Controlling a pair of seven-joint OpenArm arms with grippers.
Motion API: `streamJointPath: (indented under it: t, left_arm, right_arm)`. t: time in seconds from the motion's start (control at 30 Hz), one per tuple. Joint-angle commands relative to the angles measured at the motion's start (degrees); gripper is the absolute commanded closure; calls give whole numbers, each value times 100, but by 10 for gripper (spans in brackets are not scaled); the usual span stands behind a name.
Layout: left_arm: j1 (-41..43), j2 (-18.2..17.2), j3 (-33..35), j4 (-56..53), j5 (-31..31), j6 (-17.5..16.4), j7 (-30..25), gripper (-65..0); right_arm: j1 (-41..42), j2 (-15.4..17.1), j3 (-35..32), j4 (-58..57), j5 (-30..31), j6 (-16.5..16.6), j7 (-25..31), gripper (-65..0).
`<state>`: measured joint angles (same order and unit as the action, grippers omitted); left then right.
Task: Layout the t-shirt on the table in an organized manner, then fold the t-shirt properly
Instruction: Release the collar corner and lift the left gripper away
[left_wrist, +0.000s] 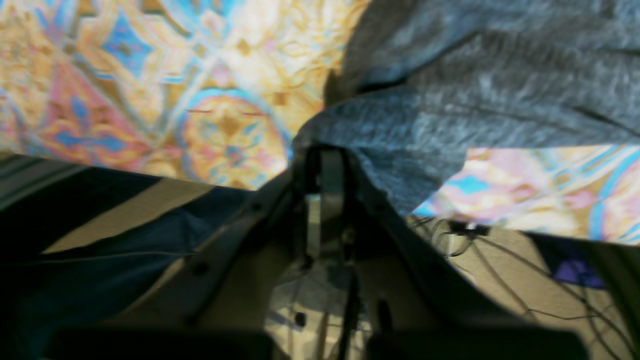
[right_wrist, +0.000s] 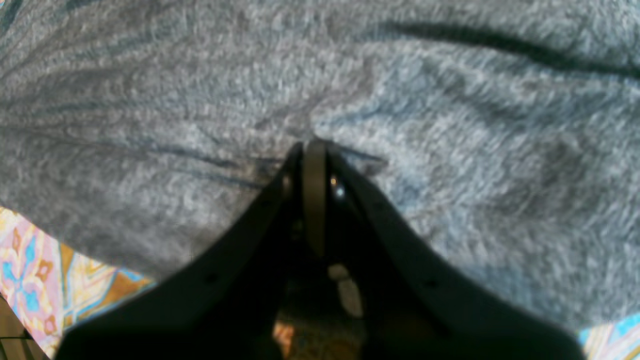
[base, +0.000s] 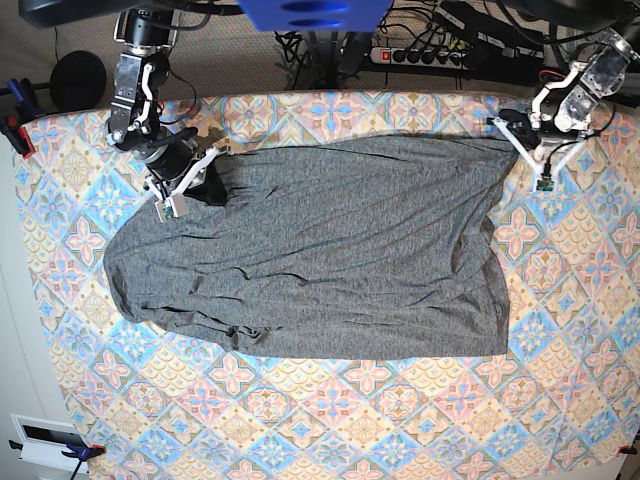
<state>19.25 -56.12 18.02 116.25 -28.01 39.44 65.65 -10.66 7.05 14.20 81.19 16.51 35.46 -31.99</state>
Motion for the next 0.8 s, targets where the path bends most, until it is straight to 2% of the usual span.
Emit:
streamJointPath:
  t: [0.0, 0.13, 0.27, 0.33, 0.47, 0.57, 0.63, 0.77]
  left_arm:
    - [-153, -195, -57, 72, 124, 56, -37, 0]
    - [-311, -485, -83, 72, 133, 56, -28, -3]
    - [-795, -415, -83, 63, 203, 56, -28, -50]
    - [-892, -212, -83, 63, 405, 56, -28, -99]
    - [-865, 465, -92, 63, 1434, 56, -20, -278]
    - [-760, 834, -92, 63, 2023, 56, -20, -381]
    - [-742, 1010, -92, 55, 2278, 56, -28, -419]
    - [-742, 1124, -101, 55, 2287, 56, -46, -426]
  right_arm:
    - [-108, 47, -9, -220, -996, -465, -911, 0]
    - [-108, 47, 0, -220, -996, -465, -911, 0]
    - [-108, 47, 0, -220, -996, -465, -911, 0]
    - [-108, 47, 0, -220, -996, -465, -911, 0]
    - [-117, 47, 9, -220, -996, -465, -911, 0]
    - [-126, 47, 9, -220, -996, -465, -911, 0]
    - [-126, 47, 9, -220, -996, -465, -911, 0]
    - [-126, 47, 9, -220, -996, -465, -911, 0]
